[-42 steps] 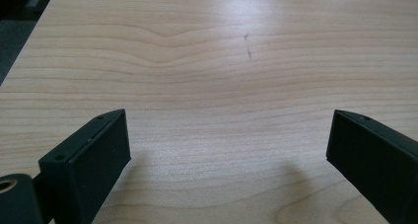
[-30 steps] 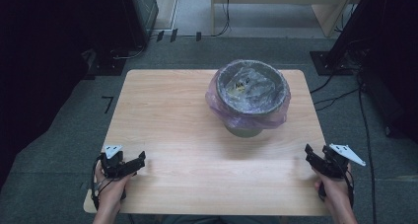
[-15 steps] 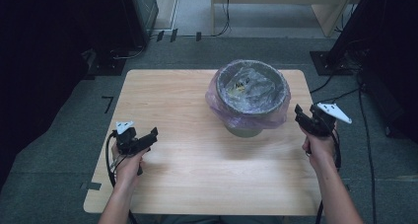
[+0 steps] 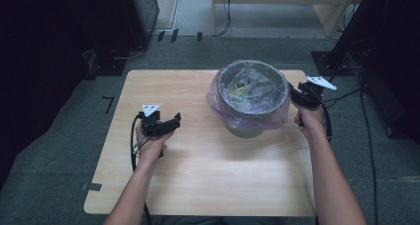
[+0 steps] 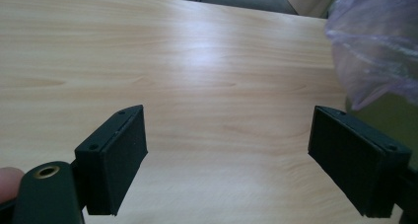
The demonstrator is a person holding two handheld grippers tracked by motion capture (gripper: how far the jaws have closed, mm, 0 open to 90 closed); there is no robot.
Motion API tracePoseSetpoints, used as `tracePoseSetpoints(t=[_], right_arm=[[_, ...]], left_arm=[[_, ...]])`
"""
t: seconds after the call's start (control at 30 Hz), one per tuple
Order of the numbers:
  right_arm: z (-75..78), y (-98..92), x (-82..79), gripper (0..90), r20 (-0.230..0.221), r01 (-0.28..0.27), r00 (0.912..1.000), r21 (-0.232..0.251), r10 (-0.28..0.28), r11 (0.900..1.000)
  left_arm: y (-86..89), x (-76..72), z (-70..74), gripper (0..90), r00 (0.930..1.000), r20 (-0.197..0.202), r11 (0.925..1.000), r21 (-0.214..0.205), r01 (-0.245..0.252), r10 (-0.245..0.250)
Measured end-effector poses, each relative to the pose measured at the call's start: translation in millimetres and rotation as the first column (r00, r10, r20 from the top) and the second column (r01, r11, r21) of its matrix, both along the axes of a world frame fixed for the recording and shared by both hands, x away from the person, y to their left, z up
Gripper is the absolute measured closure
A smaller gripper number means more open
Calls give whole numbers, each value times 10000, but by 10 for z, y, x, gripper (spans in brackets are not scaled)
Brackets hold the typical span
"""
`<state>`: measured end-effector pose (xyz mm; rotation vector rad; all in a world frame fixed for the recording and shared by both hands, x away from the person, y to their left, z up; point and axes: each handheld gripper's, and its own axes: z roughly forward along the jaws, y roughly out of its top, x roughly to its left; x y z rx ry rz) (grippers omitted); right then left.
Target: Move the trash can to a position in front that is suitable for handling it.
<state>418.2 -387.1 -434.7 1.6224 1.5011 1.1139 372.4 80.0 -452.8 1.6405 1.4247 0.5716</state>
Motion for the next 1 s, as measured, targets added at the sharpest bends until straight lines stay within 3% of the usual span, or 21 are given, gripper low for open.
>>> tracePoseSetpoints(t=[0.03,0.13,0.23,0.27,0.3,0.4,0.47,0.53,0.57,0.6,0.63,0.67,0.77,0.8,0.9,1.0], right_arm=[[-14,23,31,532,15,-36,10000,-32,36,10000],[-42,108,75,551,379,-865,9957,552,845,9947],[-79,169,59,596,541,-1582,9866,890,1538,9834],[-90,187,50,596,572,-1928,9805,1000,1878,9761],[-90,187,50,596,572,-1928,9805,1000,1878,9761],[-96,326,5,591,502,-2862,9578,730,2830,9554],[-74,444,-37,583,555,-3368,9408,427,3344,9406],[-54,560,-80,582,571,-3630,9305,147,3617,9317],[-48,602,-97,596,566,-3699,9278,83,3689,9290],[-48,602,-97,596,566,-3699,9278,83,3689,9290],[-40,651,-117,596,524,-3637,9302,-31,3633,9315],[-24,728,-156,615,374,-3383,9404,22,3380,9410],[-25,774,-200,657,352,-3439,9387,313,3429,9385],[-30,819,-241,722,355,-3482,9373,508,3467,9360],[-26,897,-334,820,350,-3522,9359,779,3505,9327],[-23,934,-438,867,240,-3513,9361,1136,3509,9294]], left_arm=[[-71,46,11,150,10000,51,10000,20,21,-21],[-336,184,80,151,9988,205,9990,-114,441,-439],[-509,255,121,156,9984,192,9985,98,534,-536],[-562,275,130,195,9986,186,9986,188,486,-489],[-562,275,130,215,9986,186,9986,188,486,-489],[-646,331,153,237,9988,107,9984,322,470,-474],[-667,382,167,257,9995,47,9994,155,316,-316],[-650,400,185,348,9995,181,9993,-261,254,-249],[-650,400,185,427,9995,181,9993,-261,254,-249],[-644,392,192,427,9994,314,9993,-350,120,-109],[-626,385,195,483,9991,398,9989,-429,167,-150],[-587,375,184,535,9976,532,9966,-673,478,-443],[-560,363,171,673,9956,607,9929,-911,768,-714],[-554,329,169,713,9941,664,9908,-993,922,-858],[-564,227,188,821,9916,797,9916,-723,1076,-1018],[-525,130,191,829,9891,843,9906,-542,1253,-1205]])
